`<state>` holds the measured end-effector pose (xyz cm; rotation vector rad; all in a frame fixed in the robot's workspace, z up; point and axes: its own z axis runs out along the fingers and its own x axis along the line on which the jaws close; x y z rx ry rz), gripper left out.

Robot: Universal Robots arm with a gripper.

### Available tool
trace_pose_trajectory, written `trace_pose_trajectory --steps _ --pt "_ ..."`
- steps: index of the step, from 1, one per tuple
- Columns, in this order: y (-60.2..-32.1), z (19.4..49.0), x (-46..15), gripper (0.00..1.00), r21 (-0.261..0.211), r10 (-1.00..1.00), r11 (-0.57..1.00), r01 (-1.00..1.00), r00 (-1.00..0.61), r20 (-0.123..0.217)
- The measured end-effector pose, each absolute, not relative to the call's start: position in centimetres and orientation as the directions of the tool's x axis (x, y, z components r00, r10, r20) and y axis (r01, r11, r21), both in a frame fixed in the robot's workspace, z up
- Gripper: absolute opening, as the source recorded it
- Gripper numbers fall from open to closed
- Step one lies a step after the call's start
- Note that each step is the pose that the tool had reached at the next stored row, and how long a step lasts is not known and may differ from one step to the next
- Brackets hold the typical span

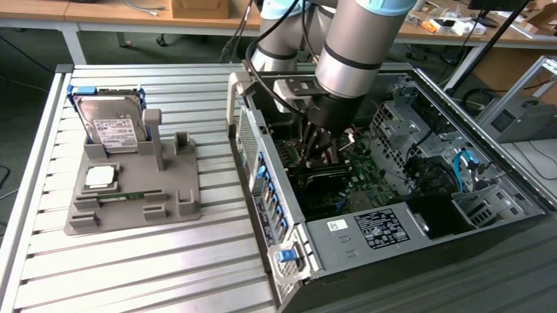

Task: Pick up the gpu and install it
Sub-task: 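Press down on the gpu until it lock into place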

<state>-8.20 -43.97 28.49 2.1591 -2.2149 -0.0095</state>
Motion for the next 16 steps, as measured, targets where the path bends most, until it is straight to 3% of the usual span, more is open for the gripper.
trace_pose_trajectory --steps 16 --pt "-42.6 27.3 -9.3 0.11 0.038 -0.999 0.024 -0.999 -0.023 0.030"
